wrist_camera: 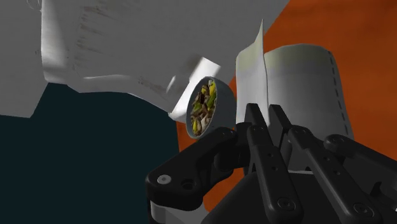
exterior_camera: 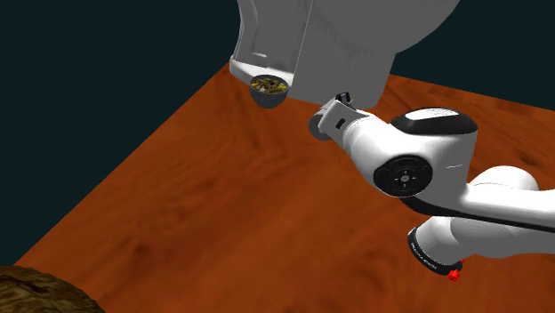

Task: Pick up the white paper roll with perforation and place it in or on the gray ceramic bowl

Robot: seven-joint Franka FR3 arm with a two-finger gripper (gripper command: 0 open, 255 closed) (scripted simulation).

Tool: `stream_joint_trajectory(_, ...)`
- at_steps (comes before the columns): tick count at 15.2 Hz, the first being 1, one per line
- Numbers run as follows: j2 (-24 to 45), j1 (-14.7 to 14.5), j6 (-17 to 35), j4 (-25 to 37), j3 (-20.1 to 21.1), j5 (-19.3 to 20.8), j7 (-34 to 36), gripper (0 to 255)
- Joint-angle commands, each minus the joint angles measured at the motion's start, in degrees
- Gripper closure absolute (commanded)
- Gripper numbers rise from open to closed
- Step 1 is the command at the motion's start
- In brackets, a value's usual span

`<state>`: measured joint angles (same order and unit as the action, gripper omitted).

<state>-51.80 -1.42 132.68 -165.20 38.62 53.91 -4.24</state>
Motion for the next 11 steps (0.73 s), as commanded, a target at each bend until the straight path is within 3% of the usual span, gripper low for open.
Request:
stream_joint_trajectory(1,-1.1,-0.9,-0.8,0.5,-1.5,-0.6,-2.3,255)
stream_joint_trajectory(6,-2.5,-1.9,-2.3,2.3,-3.8,-1.7,-6.3,255)
stream_joint_trajectory(11,8.0,9.8,4.1,10.0,-3.2,7.3,-2.3,255)
